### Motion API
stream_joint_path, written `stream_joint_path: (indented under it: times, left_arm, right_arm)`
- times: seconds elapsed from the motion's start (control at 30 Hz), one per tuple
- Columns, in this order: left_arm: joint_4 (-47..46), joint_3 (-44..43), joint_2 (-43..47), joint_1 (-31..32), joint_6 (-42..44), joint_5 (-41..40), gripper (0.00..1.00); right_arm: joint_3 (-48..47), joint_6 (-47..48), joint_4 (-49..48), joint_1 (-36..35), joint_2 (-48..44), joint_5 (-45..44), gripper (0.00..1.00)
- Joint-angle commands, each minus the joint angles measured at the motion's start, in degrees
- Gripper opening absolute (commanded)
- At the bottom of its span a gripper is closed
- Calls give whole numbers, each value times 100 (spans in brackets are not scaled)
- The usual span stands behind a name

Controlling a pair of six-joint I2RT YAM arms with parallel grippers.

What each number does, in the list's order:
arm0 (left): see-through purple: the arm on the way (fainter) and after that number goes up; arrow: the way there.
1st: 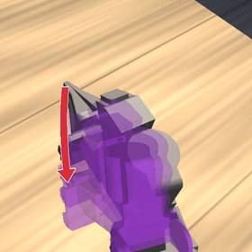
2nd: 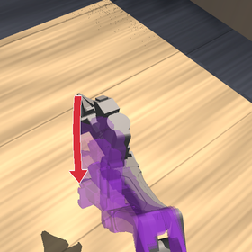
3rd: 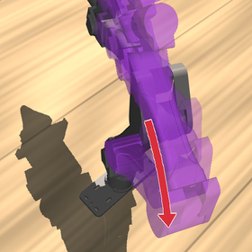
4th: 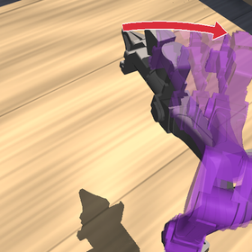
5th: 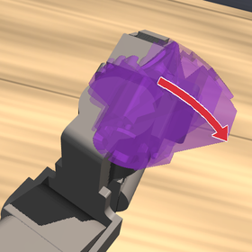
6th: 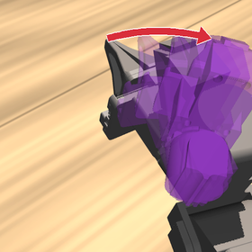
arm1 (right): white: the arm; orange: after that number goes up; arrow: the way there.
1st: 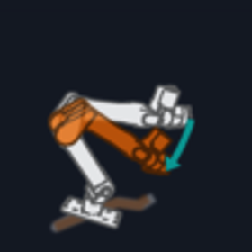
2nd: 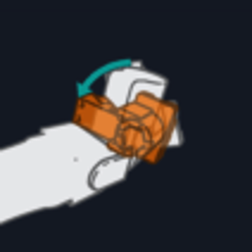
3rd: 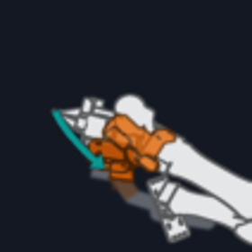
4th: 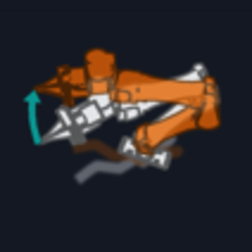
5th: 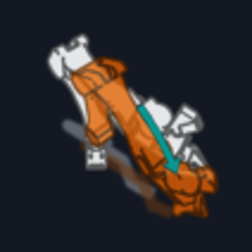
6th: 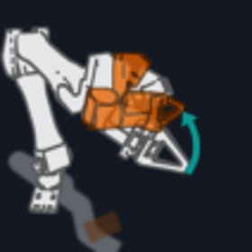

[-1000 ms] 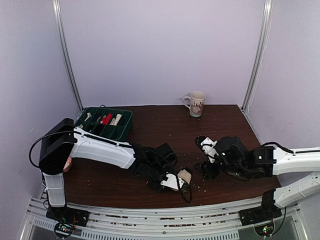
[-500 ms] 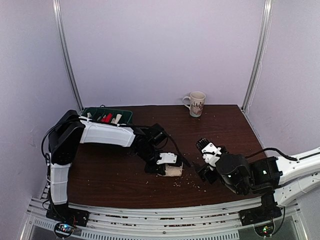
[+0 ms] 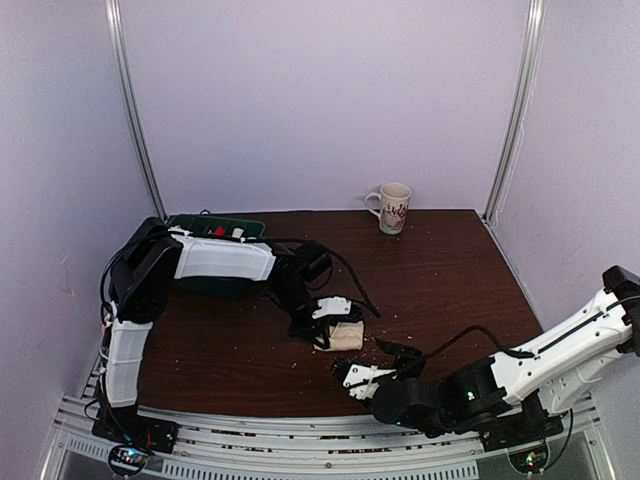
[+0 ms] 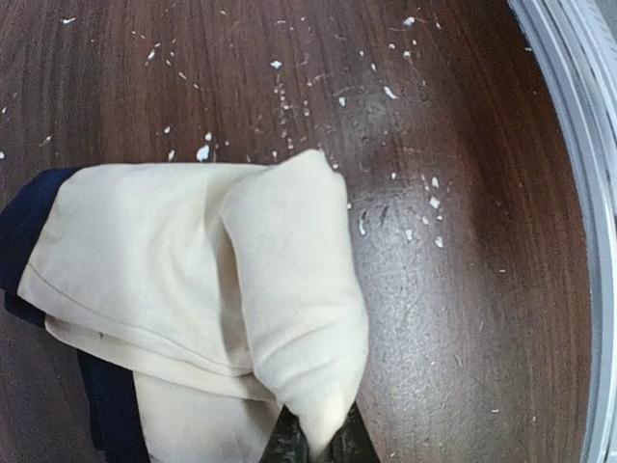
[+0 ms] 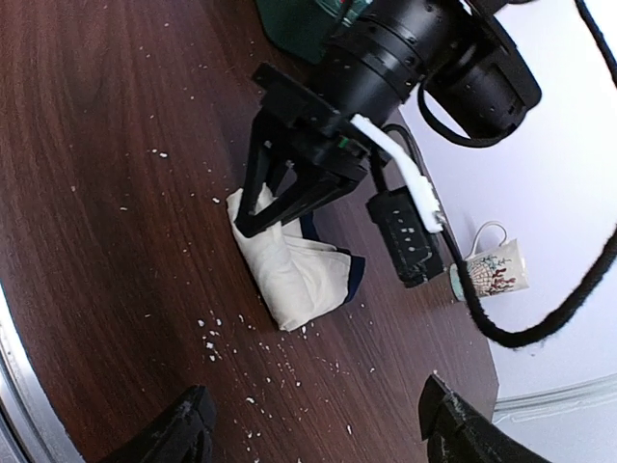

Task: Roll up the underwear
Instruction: Roll the underwear at the center of the board.

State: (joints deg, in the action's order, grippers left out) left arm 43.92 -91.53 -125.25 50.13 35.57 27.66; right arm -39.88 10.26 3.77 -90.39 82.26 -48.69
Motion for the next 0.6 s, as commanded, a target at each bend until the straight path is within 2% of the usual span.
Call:
stream_joint_path:
  times: [0.0, 0.2, 0.57]
  left_arm:
    - [946, 2, -649, -135, 98, 172, 0]
    - [1109, -208, -841, -179, 134, 263, 0]
    - [1158, -275, -1010, -185, 187, 269, 0]
  right_arm:
    - [-129, 636, -368, 145, 384, 270, 75]
    - [-389, 818, -541, 770, 1061, 858, 76]
    - [-1352, 1326, -598, 1379, 2754, 1040, 74]
